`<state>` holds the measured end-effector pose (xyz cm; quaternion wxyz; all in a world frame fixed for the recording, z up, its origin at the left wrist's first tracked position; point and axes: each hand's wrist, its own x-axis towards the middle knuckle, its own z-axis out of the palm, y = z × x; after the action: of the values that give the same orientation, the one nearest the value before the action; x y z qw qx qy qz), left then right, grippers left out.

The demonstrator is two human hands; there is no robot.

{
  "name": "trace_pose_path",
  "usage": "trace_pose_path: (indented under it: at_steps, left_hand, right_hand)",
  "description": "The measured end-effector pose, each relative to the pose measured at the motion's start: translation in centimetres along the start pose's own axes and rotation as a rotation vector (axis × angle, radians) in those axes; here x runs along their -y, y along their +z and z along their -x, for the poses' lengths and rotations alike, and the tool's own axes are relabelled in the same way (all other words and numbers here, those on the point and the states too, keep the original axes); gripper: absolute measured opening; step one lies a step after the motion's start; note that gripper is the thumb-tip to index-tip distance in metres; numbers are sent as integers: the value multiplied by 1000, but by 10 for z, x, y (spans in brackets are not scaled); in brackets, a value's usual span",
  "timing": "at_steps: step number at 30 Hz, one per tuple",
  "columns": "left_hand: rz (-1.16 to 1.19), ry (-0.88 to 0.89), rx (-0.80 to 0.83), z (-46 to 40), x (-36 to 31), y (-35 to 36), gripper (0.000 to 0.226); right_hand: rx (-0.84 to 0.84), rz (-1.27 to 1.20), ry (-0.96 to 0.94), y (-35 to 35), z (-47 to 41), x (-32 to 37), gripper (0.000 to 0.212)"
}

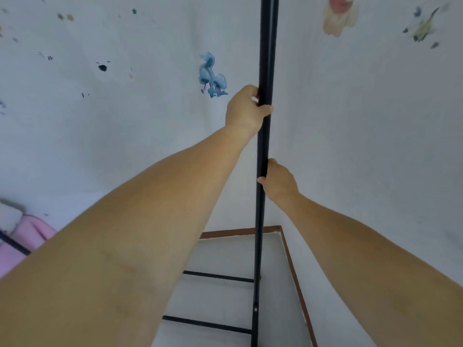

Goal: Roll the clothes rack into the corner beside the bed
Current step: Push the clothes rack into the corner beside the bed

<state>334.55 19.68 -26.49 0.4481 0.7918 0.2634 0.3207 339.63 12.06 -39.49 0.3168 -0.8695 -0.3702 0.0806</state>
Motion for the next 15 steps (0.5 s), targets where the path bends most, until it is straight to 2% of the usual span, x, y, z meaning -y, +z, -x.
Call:
trace_pose_path:
  at_steps: [15]
  left_hand:
    - [-12,-33,-95,-91,19,19,30]
  right_hand:
    - [34,21,-85,5,-108,-11,26]
